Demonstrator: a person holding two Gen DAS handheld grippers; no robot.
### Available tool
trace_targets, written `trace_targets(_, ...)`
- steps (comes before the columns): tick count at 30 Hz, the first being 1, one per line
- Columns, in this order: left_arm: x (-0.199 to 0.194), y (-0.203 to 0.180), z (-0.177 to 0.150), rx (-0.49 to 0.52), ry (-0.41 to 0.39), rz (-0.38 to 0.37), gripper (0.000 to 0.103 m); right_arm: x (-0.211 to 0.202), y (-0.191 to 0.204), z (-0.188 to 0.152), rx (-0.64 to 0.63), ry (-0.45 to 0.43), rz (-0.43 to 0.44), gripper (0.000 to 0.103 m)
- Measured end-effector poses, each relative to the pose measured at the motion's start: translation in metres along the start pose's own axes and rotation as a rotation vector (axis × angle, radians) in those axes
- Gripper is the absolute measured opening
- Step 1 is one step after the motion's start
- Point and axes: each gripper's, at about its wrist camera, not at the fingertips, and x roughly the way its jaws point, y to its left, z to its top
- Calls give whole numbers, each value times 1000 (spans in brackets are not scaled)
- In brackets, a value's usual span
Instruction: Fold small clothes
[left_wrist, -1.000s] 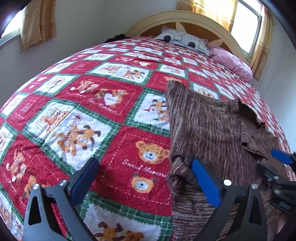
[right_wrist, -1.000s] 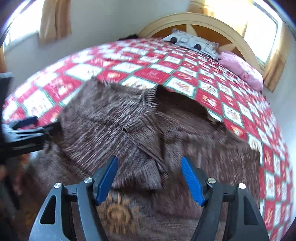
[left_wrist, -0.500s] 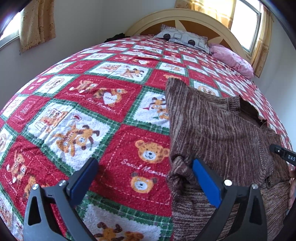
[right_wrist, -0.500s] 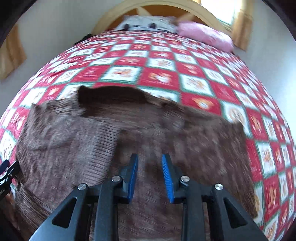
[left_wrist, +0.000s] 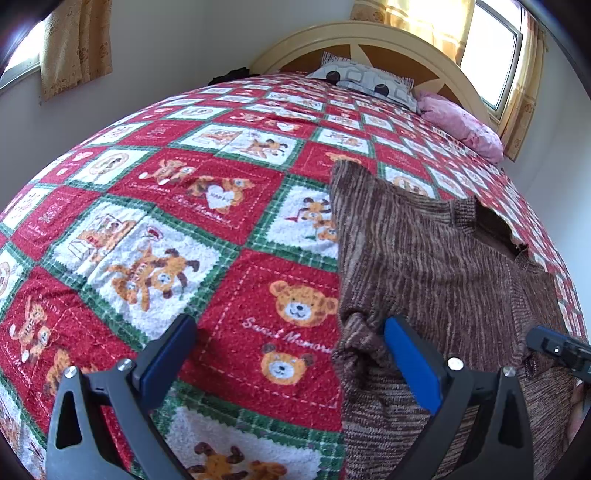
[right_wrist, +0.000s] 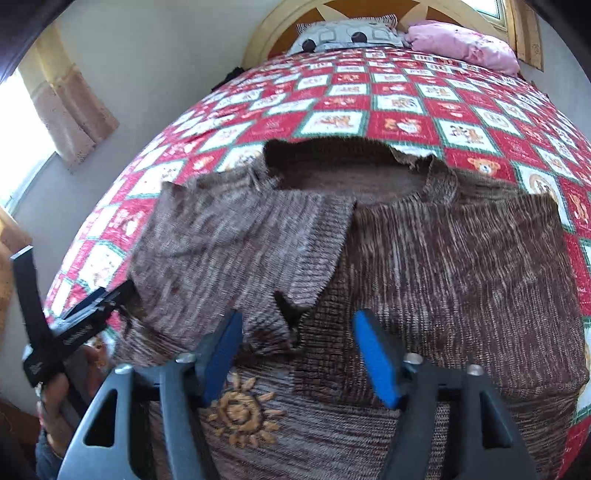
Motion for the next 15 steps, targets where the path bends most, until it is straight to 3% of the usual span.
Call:
trace_targets(1, 0, 0, 0, 1, 0, 0, 103, 1, -1, 0, -5, 2, -1, 16)
trace_targets(4, -1, 1, 0, -2, -1, -3, 103, -6, -2, 0, -18, -22, 9, 4)
trace_targets(9, -3, 2, -1, -13, -6, -20, 103, -33, -8, 6, -39, -97, -48, 0)
trace_targets(15, -3, 2, -1, -16, -7, -26, 103, -34, -20, 8, -38, -82, -62, 0)
